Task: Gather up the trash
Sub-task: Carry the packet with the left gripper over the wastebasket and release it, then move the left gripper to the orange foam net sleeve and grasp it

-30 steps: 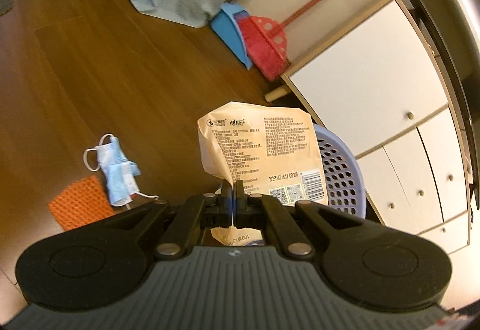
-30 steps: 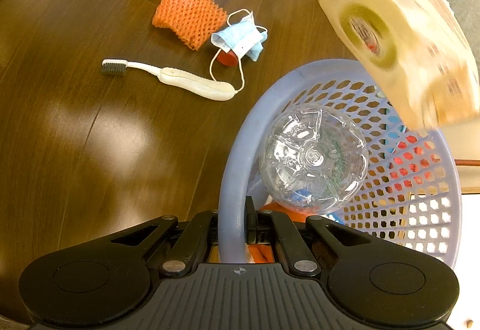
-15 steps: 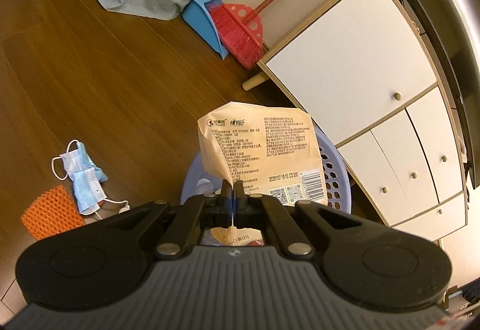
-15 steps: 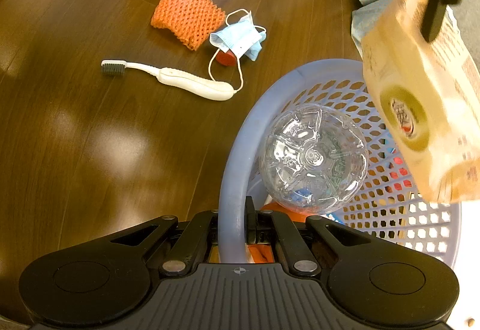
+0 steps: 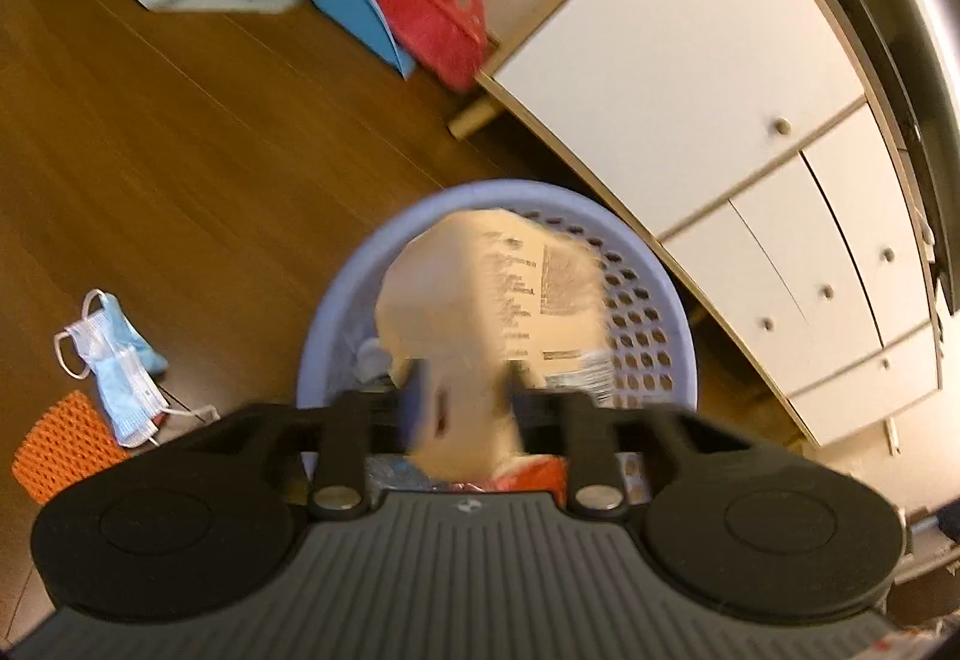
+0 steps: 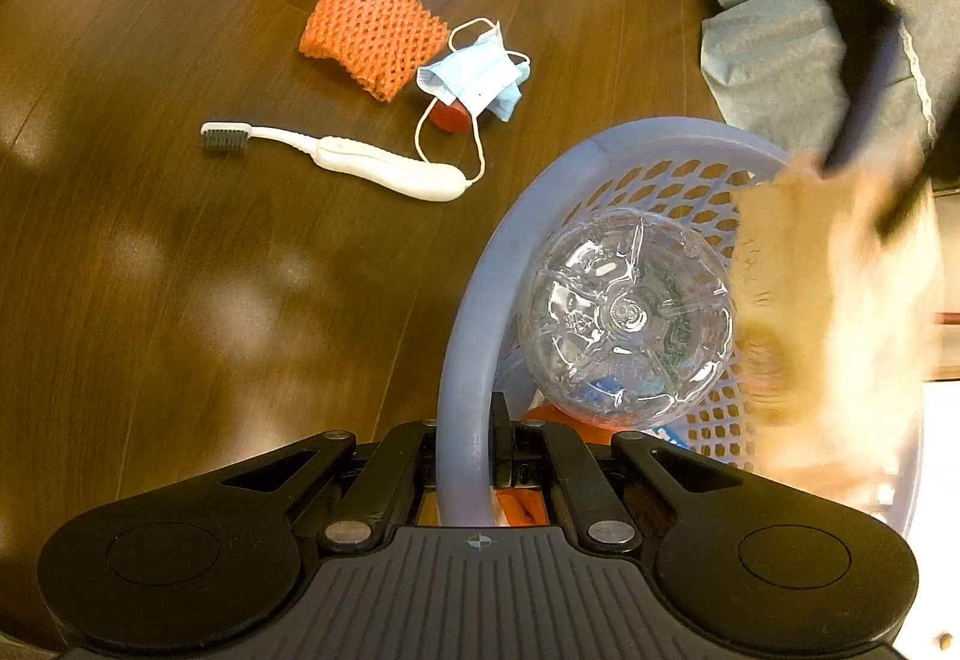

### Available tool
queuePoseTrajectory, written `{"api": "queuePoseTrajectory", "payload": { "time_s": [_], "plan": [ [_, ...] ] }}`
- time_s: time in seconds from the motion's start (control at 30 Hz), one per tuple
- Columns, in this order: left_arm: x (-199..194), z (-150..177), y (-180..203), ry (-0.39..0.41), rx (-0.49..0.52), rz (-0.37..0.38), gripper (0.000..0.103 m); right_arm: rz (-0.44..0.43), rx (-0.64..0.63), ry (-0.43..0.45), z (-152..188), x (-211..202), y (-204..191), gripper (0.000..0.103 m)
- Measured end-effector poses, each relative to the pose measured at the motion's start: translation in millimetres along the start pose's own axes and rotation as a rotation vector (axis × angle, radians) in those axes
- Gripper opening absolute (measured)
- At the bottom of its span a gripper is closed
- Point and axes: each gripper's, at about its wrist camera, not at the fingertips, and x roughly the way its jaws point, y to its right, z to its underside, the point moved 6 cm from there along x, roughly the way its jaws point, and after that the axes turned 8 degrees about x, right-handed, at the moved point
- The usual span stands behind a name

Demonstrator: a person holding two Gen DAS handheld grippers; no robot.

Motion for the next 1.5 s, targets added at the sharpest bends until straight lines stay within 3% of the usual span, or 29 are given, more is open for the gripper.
{"api": "queuePoseTrajectory", "payload": {
  "time_s": [0.67,1.23,1.5],
  "plan": [
    [-34.0,-10.1,-38.8,0.092,-0.036,-0.053,0.035,0.0,0.004,0.004,0.6,-0.1,0.9,0.0],
    [-88.2,30.7,-171.2,0.136,-0.213,-0.328,0.038,0.0,0.0,0.005,1.5,-0.6,2.9,0.0],
    [-88.3,62.7,-213.0,0.092,-0.239,-0.415,0.048,0.001,-0.006,0.005,1.7,-0.9,1.9,0.0]
  ]
}}
